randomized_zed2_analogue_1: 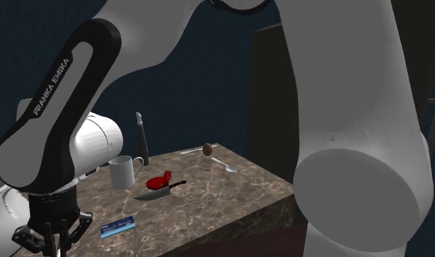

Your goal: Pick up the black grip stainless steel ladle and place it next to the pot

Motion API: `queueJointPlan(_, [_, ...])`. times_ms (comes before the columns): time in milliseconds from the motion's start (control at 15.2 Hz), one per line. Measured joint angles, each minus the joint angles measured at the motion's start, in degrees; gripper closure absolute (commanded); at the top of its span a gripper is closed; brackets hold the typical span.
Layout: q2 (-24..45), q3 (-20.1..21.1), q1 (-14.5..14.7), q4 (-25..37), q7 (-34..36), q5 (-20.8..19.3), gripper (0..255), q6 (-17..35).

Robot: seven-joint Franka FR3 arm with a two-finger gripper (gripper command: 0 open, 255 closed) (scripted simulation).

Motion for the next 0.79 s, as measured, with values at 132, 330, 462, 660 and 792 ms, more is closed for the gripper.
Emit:
queueJointPlan(132, [0.4,-0.3,0.2,0.0,0.2,-0.4,255,0.4])
queueJointPlan(330, [0.6,-0.4,0.3,0.1,0.3,-0.5,255,0.5])
queueJointPlan(462, [0.6,-0.4,0.4,0.1,0.3,-0.5,255,0.6])
queueJointPlan(660, [0.6,-0.4,0.4,0.1,0.3,-0.5,0,0.6])
queueJointPlan(792, [0.6,-0.4,0.4,0.1,0.3,-0.5,0,0.6])
